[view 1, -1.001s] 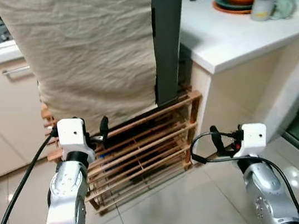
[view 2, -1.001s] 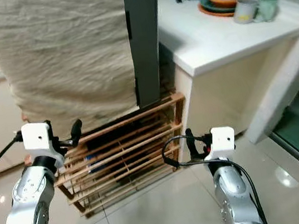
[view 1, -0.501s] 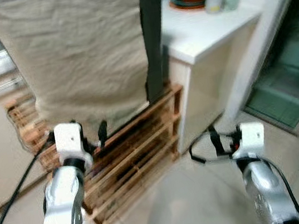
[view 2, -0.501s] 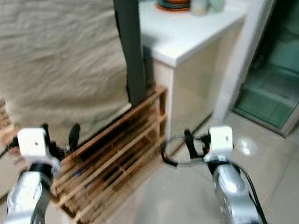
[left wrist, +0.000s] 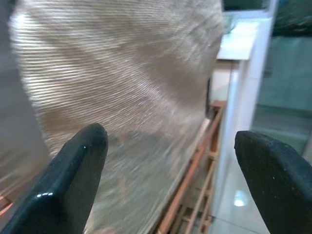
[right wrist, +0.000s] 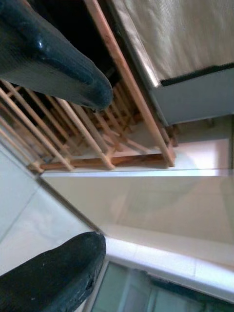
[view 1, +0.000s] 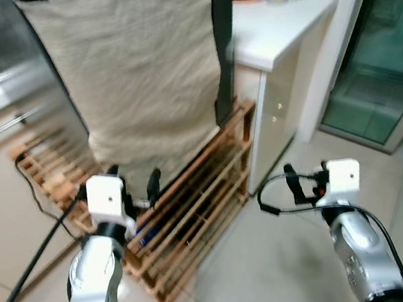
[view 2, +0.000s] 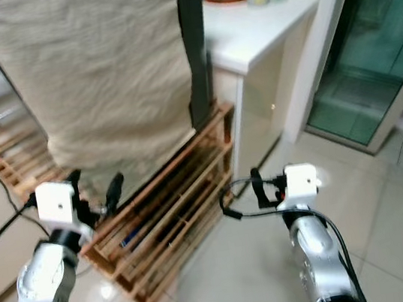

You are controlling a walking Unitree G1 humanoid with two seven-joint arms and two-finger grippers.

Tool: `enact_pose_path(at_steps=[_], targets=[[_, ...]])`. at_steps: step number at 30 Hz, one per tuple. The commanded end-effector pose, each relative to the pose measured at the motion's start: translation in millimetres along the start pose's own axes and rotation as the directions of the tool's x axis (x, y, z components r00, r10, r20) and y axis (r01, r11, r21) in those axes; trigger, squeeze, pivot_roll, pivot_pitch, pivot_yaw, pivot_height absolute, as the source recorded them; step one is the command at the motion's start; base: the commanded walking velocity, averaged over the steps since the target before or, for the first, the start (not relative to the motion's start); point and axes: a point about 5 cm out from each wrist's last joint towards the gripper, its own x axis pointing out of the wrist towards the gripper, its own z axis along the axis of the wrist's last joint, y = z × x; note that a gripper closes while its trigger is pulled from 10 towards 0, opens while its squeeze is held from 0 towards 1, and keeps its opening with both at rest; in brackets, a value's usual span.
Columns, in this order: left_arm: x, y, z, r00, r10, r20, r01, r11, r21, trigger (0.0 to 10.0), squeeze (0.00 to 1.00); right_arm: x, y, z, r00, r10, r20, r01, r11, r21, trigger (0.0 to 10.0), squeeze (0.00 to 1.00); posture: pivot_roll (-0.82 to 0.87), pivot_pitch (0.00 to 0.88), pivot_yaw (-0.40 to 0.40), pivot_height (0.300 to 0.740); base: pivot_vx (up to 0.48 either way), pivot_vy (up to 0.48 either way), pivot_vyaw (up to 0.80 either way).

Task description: Restocking fridge

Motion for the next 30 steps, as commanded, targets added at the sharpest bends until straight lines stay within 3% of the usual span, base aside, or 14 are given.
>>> enact_pose_path(at_steps=[1,7,10,13,15,19,26,30], targets=[[-5.0,8.1,3.2,1.0,-0.016,0.002,0.016,1.0,0.019,10.0,0.0,2.3,5.5,2.5,1.0,0.019,0.013,-0.019,1.0,0.005,10.0,0.0,-0.07,0.0,0.0,0.74,0.0,0.472,0.0],[-4.4,16.1,4.7,1.0,-0.013,0.003,0.013,0.999,0.05,10.0,0.0,2.7,7.2,2.6,0.999,0.03,0.016,-0.03,1.0,0.002,10.0,0.0,-0.07,0.0,-0.007,0.74,0.0,0.472,0.0],[1.2,17.5,7.5,1.0,-0.001,0.007,0.001,0.998,0.057,10.0,0.0,3.2,8.3,4.9,0.999,0.034,0.024,-0.034,0.999,-0.002,10.0,0.0,-0.07,0.0,-0.008,0.74,0.0,0.472,0.0],[16.3,20.5,14.1,0.999,0.042,0.014,-0.043,0.998,0.037,10.0,0.0,5.1,8.4,6.4,0.999,0.033,0.027,-0.033,0.999,-0.002,10.0,0.0,-0.07,0.0,-0.012,0.74,0.0,0.472,0.0],[30.7,15.0,27.4,0.998,0.027,0.053,-0.029,0.999,0.034,10.0,0.0,7.6,10.2,7.1,0.999,0.039,0.023,-0.039,0.999,0.0,10.0,0.0,-0.07,0.0,-0.012,0.74,0.0,0.0,-0.39],[39.8,9.0,35.5,0.997,-0.001,0.081,-0.002,0.999,0.035,10.0,0.0,8.6,13.1,10.3,0.998,0.05,0.038,-0.049,0.999,-0.02,10.0,0.0,-0.08,0.0,-0.008,0.74,0.0,0.0,-0.77],[55.0,20.4,44.3,0.991,0.096,0.09,-0.092,0.995,-0.042,10.0,0.0,10.4,11.5,12.8,0.998,0.041,0.051,-0.04,0.999,-0.031,10.0,0.0,-0.08,0.0,-0.005,0.74,0.0,0.0,-0.37],[61.8,19.9,56.4,0.989,0.084,0.119,-0.076,0.995,-0.067,10.0,0.0,11.6,12.6,13.6,0.997,0.048,0.054,-0.046,0.998,-0.034,10.0,0.0,-0.08,0.0,-0.006,0.74,0.0,0.0,0.0]])
